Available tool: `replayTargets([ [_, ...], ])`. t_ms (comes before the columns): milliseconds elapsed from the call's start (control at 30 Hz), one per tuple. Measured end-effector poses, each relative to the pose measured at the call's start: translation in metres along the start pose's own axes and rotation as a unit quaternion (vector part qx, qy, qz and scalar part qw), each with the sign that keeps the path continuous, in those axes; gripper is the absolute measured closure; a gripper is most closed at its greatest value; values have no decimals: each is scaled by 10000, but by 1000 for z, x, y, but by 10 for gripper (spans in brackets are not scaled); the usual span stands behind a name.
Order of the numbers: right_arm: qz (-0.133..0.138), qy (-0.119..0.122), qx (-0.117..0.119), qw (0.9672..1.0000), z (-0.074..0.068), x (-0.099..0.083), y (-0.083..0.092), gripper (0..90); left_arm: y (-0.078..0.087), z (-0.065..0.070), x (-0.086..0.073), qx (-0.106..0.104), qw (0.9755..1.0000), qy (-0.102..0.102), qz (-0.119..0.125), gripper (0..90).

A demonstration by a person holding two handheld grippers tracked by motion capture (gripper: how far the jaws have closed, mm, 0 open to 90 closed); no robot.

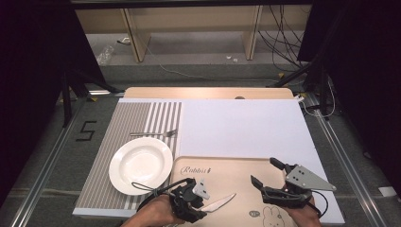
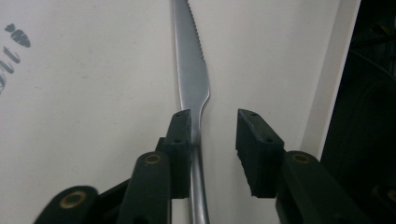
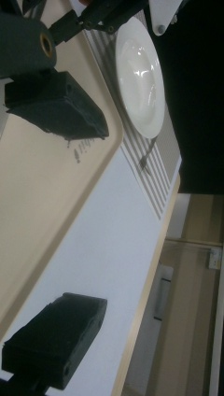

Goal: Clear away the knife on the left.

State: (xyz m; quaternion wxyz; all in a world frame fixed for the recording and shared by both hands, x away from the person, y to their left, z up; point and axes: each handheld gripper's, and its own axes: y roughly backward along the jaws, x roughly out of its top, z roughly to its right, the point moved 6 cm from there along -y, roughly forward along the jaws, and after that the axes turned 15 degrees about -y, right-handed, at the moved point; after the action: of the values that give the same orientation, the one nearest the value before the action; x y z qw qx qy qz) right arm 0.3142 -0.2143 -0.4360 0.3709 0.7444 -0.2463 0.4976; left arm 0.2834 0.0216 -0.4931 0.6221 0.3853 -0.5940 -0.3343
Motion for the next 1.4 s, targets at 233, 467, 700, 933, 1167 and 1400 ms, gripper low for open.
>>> replayTargets([
  [233, -2, -1, -2, 10000, 0, 0, 0, 157, -8, 2, 0, -10, 9999, -115, -73, 780],
  [467, 12, 2, 10, 10000, 0, 0, 0, 157, -15, 5, 0, -7, 9997, -225, -53, 862],
  [700, 27, 5, 7, 10000, 0, 0, 0, 158, -20, 4, -2, 12, 9999, -162, 10, 893],
  [933, 15, 16, 6, 10000, 0, 0, 0, 158, -25, 1, -4, 100, 9999, -68, 7, 895],
  [1167, 15, 24, 12, 10000, 0, 0, 0, 158, -25, -1, -5, 167, 9999, -24, -9, 894],
  [1400, 37, 15, 19, 10000, 0, 1, 0, 158, -23, -11, -10, 298, 9995, 137, 7, 893],
])
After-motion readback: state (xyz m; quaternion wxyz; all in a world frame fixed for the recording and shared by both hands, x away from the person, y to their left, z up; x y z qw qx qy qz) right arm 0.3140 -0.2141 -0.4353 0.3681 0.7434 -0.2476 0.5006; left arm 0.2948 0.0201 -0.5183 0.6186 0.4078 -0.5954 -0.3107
